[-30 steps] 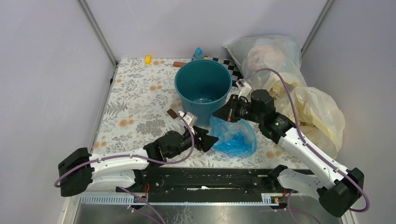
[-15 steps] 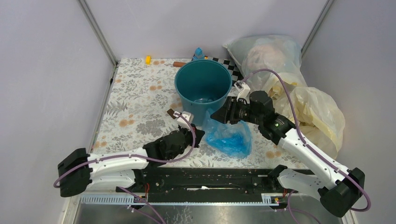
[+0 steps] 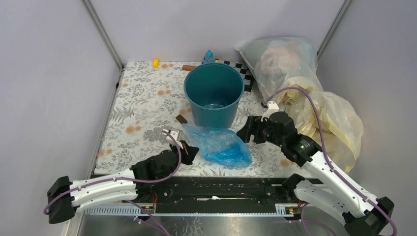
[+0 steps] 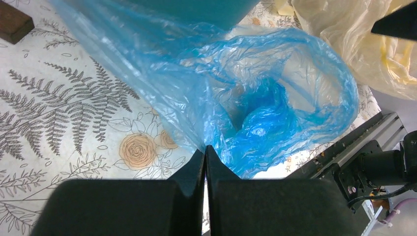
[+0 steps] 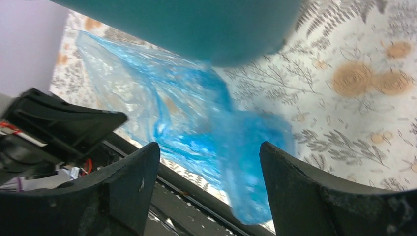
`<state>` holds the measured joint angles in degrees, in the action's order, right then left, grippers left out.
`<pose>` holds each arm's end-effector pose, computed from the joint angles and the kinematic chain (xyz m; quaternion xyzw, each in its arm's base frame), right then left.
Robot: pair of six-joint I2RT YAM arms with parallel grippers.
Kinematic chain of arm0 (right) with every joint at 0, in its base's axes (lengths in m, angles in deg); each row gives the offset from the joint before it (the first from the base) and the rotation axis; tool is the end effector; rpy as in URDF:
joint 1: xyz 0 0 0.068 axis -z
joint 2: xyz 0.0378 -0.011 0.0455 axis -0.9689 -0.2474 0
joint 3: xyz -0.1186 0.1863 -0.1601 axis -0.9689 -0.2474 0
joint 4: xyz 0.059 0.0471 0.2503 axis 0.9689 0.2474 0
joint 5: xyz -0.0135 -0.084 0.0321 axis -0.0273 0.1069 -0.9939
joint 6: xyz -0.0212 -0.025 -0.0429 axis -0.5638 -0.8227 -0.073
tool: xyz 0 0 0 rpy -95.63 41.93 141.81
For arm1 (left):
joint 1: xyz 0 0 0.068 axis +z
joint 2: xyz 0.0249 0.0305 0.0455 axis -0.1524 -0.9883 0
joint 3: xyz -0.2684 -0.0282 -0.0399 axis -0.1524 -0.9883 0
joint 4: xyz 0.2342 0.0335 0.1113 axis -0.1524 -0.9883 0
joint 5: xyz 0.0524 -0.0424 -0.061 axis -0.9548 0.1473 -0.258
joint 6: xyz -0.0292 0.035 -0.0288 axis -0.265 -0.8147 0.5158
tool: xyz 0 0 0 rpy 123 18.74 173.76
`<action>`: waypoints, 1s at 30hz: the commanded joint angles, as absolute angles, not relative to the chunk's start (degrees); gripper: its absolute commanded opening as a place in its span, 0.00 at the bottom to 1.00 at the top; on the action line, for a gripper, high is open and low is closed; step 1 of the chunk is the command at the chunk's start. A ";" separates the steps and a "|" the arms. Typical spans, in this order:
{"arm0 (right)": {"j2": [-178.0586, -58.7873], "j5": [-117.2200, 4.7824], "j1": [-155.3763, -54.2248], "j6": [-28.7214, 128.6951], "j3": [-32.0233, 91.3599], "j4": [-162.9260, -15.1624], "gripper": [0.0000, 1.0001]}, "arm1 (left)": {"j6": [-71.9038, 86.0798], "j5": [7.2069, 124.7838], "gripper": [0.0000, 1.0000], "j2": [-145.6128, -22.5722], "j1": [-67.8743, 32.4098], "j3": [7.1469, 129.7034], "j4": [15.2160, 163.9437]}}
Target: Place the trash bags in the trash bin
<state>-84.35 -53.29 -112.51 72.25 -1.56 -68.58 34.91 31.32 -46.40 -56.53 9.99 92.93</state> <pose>0.1485 0.1150 0.3114 -0.0790 0.8329 0.3263 0.4400 0.0812 -0.1385 0.1966 0.0470 0.8000 -0.3369 0.4942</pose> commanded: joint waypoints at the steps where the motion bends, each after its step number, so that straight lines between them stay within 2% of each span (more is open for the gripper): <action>1: -82.66 -48.86 -112.93 71.34 -5.09 -65.38 0.78 | 37.36 29.30 0.00 -43.04 -56.54 8.25 91.11; 8: -81.79 -56.55 -112.90 71.12 -10.90 -67.45 0.69 | 38.48 28.76 0.00 -44.35 -56.54 7.53 91.20; 17: -83.96 -69.75 -112.91 67.76 -11.30 -71.57 0.68 | 38.05 28.80 0.00 -46.72 -56.54 8.34 92.04; 22: -88.76 -68.75 -112.92 65.44 -8.58 -70.91 0.63 | 38.06 28.76 0.00 -47.27 -56.54 9.76 91.50; 26: -92.47 -66.43 -112.87 63.18 -4.32 -67.33 0.34 | 36.73 28.11 0.00 -48.67 -56.54 13.75 88.00; 30: -89.74 -59.35 -112.92 64.19 -3.16 -66.41 0.02 | 37.45 27.16 0.00 -49.52 -56.54 16.36 84.00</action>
<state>-92.56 -65.79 -112.54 64.89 -6.79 -67.90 37.48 29.18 -49.11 -56.53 11.83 86.83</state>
